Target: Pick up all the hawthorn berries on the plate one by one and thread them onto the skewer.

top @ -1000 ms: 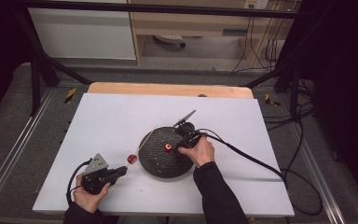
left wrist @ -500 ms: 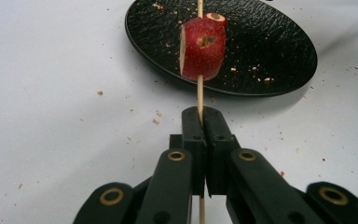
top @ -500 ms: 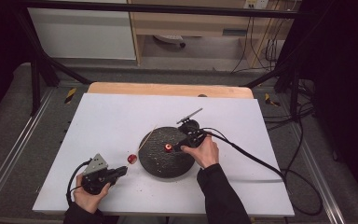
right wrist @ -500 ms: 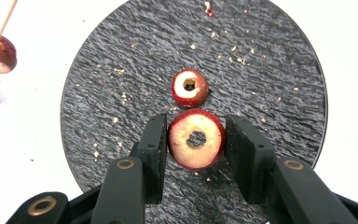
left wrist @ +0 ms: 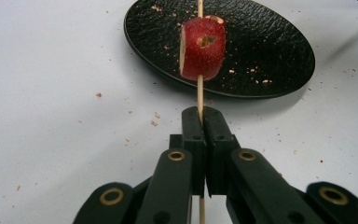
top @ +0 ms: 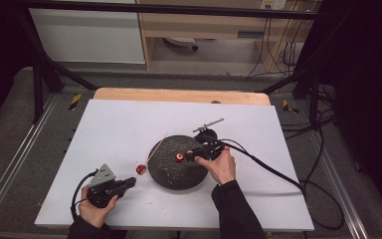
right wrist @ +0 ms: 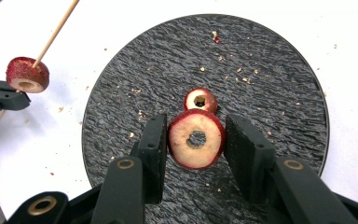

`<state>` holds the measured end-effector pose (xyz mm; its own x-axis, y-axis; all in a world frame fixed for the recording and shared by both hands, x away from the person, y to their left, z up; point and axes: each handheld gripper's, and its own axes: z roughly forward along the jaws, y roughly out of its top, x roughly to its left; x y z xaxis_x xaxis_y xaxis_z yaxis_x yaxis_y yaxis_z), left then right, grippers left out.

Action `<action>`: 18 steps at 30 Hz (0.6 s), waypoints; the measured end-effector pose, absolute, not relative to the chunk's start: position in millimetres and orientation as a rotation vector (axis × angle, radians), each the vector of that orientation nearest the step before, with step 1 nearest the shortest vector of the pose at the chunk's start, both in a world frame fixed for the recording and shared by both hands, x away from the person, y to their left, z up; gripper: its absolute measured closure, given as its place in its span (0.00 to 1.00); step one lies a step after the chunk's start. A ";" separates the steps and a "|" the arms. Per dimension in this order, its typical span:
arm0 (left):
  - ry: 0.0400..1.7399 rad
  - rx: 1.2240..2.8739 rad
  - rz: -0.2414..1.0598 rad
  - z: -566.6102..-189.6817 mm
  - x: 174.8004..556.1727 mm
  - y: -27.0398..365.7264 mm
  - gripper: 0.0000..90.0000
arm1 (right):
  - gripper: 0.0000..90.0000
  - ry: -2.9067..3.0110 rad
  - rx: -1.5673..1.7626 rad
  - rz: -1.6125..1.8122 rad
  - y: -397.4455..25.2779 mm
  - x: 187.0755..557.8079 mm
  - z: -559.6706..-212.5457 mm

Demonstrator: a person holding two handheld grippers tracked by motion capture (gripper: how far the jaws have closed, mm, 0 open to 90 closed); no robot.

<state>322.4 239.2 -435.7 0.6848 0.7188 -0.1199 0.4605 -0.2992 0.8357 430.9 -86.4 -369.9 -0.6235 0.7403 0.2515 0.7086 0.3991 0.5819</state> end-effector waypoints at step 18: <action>0.909 1.948 0.348 -435.2 321.2 237.9 0.98 | 0.67 2.350 1.360 1.461 -100.4 406.9 -389.8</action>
